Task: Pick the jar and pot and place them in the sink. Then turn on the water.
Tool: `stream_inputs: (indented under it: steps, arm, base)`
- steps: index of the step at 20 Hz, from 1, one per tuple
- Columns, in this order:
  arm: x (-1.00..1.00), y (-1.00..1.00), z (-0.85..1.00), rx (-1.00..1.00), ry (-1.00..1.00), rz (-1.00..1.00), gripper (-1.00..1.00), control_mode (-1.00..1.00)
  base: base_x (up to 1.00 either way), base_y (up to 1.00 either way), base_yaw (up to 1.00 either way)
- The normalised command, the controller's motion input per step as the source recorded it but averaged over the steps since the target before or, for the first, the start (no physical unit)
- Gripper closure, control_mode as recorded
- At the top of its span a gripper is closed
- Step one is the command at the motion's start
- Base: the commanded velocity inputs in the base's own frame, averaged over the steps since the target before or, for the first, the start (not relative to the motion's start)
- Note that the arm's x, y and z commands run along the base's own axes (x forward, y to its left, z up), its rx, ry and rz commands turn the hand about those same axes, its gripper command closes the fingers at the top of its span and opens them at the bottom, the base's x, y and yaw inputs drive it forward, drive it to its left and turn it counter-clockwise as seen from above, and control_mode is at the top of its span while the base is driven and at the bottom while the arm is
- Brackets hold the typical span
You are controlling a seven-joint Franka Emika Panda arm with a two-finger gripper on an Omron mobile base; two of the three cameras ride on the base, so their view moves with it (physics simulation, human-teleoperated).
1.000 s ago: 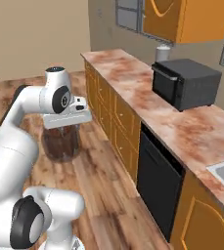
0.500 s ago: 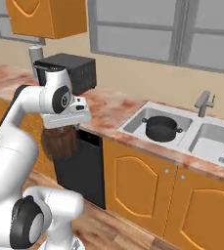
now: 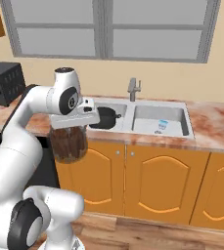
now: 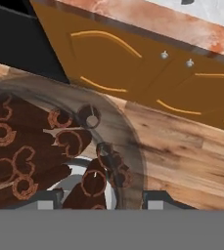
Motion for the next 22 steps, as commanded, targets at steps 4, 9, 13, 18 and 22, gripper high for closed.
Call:
stream_inputs:
  steps: [4,9,13,18,22]
  arm:
    - [0.0,0.0,0.0,0.0,0.0,0.0,1.0,1.0]
    - [0.0,0.0,0.0,0.0,0.0,0.0,1.0,1.0]
    - [0.0,0.0,0.0,0.0,0.0,0.0,1.0,1.0]
    - [0.0,0.0,0.0,0.0,0.0,0.0,1.0,1.0]
    - [0.0,0.0,0.0,0.0,0.0,0.0,1.0,1.0]
  base:
    - [0.48,-0.15,-0.12]
    - [0.56,-0.27,-0.26]
    - [0.37,-0.67,-0.26]
    - [0.33,-0.86,-0.1]
    - [0.41,-0.74,0.0]
